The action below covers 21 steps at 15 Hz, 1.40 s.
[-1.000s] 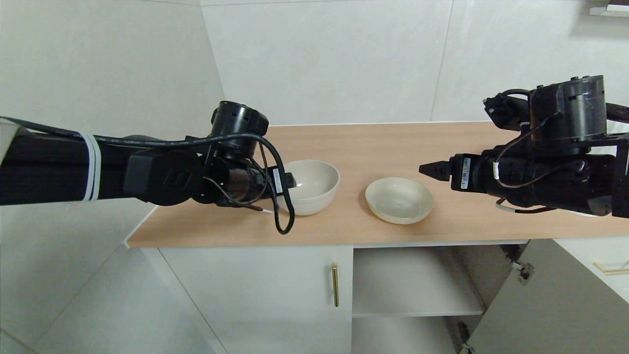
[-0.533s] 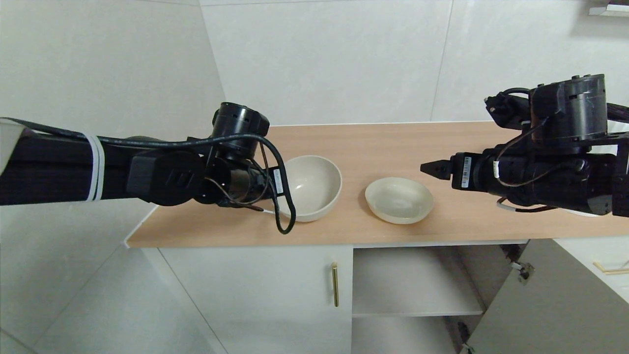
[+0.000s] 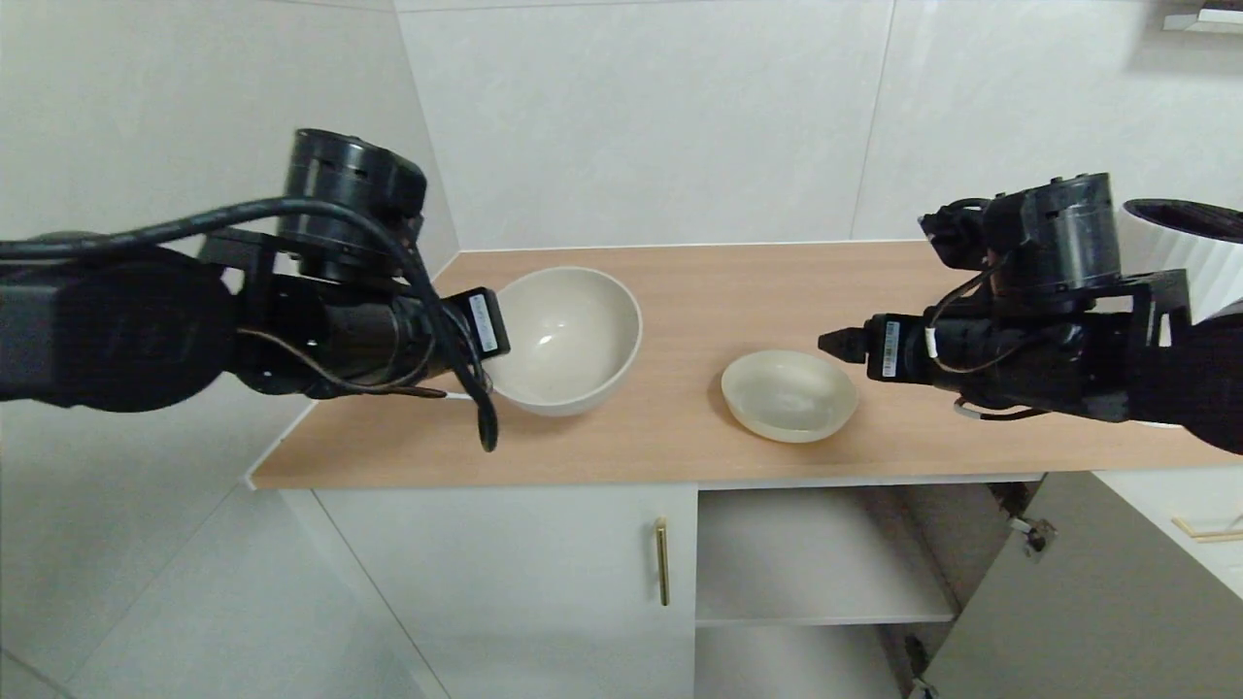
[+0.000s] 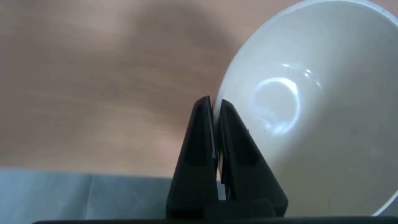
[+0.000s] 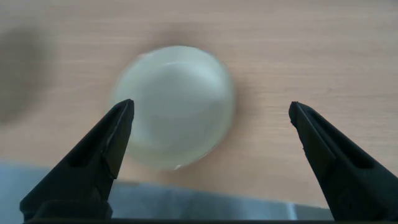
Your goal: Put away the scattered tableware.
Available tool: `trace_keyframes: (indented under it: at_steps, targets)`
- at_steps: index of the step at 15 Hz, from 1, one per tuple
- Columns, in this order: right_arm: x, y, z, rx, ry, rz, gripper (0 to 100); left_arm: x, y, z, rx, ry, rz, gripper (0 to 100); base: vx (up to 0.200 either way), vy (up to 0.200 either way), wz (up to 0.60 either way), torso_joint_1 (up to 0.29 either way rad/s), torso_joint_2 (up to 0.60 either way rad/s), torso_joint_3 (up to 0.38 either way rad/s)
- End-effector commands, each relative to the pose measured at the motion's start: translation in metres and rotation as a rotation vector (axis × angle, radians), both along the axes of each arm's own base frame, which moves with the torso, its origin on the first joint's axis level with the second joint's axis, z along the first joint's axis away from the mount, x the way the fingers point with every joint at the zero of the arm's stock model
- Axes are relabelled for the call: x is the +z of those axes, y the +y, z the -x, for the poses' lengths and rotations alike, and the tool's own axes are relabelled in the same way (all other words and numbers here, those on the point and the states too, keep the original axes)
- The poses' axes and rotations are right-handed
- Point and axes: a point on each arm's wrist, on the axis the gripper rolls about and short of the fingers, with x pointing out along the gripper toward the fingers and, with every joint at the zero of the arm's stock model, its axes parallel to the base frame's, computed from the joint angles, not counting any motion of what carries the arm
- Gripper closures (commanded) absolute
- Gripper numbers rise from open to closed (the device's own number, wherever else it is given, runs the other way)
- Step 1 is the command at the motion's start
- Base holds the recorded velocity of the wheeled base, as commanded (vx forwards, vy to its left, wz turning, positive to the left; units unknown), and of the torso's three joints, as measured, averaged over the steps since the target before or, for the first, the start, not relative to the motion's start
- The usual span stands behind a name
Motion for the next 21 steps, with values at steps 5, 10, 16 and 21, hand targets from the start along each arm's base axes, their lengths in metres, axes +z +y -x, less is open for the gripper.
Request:
trace_keyframes:
  at_steps: [5, 10, 16, 21]
  targets:
    - [-0.050, 0.015, -0.041, -0.086, 0.097, 0.092, 0, 0.027, 0.020, 0.037, -0.003, -0.079, 0.019, 100, 0.000, 0.000, 0.00, 0.000, 0.00, 0.000]
    - [-0.058, 0.012, -0.054, -0.106, 0.112, 0.098, 0, 0.025, 0.018, 0.037, -0.011, -0.073, 0.017, 100, 0.000, 0.000, 0.00, 0.000, 0.00, 0.000]
    - [-0.052, 0.013, -0.055, -0.118, 0.101, 0.039, 100, 0.024, 0.017, 0.037, -0.014, -0.072, 0.017, 100, 0.000, 0.000, 0.00, 0.000, 0.00, 0.000]
    - [-0.045, 0.011, -0.051, -0.089, 0.101, -0.001, 100, 0.022, 0.012, 0.038, -0.034, -0.066, 0.013, 100, 0.000, 0.000, 0.00, 0.000, 0.00, 0.000]
